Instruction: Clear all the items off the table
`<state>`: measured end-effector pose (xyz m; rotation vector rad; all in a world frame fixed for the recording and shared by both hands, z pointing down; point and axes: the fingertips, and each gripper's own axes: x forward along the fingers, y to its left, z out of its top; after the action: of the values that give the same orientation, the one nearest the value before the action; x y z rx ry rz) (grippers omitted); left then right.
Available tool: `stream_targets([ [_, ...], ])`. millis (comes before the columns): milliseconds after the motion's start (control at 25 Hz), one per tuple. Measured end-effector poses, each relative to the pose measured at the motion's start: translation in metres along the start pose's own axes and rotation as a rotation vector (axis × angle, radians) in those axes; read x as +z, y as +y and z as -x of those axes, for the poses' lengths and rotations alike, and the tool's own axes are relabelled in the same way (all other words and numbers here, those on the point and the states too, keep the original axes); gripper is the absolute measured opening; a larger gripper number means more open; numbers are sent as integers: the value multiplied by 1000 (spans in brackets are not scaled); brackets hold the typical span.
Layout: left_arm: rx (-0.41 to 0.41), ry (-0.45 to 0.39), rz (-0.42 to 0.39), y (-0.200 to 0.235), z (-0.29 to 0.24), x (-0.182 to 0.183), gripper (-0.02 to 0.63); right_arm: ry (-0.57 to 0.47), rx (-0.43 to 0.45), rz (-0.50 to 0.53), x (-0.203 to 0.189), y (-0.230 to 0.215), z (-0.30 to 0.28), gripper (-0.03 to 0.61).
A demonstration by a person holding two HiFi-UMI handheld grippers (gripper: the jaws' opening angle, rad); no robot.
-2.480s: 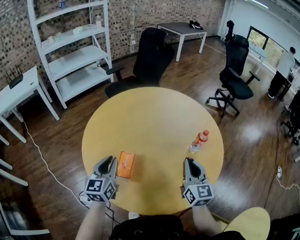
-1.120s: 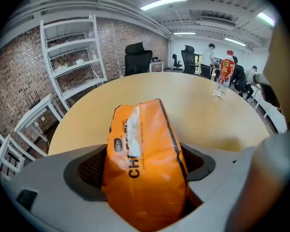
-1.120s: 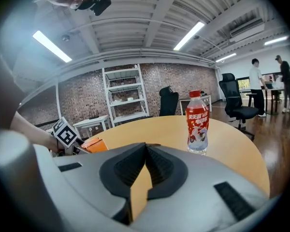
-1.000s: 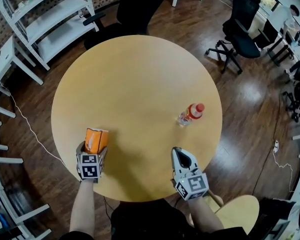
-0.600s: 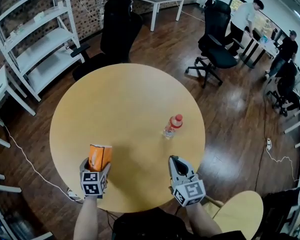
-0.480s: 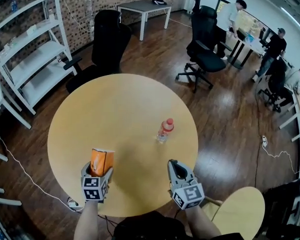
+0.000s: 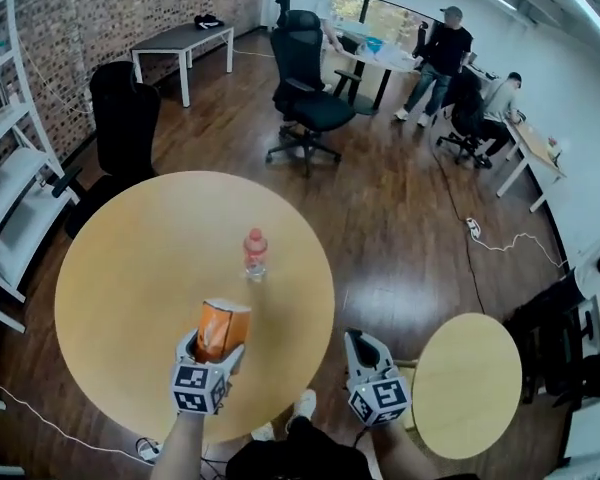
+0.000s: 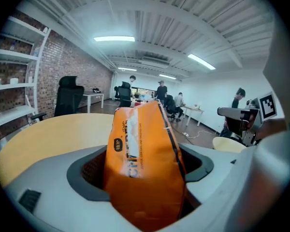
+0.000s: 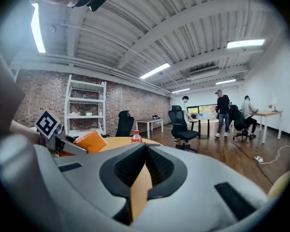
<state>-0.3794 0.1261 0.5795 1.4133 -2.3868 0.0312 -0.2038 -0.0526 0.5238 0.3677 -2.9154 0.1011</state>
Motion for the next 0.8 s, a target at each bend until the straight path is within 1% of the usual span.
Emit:
stream_targets([
  [120,-98,0,-25,-39,-19,7,419,-14,-78,-13,0,-24,29,5],
  [280,-207,1,-92,-98,-50,23,419,-64,-186,-28,6,-73,68,5],
  [400,-259,-34,-128,-145,-70,43,419,-99,-244,-24,14,-114,98,5],
  [560,-330,-70,-141,-212,-97,61,419,-129,-330,-2,24,-174,144,5],
  [680,-389,-71,-161,-262,-115,67,419,-166,-419,-25,27,-221,182,5],
  [800,-455,-61,-202,-312,-130,69,419,-202,-496,-48,24,-255,221,5],
])
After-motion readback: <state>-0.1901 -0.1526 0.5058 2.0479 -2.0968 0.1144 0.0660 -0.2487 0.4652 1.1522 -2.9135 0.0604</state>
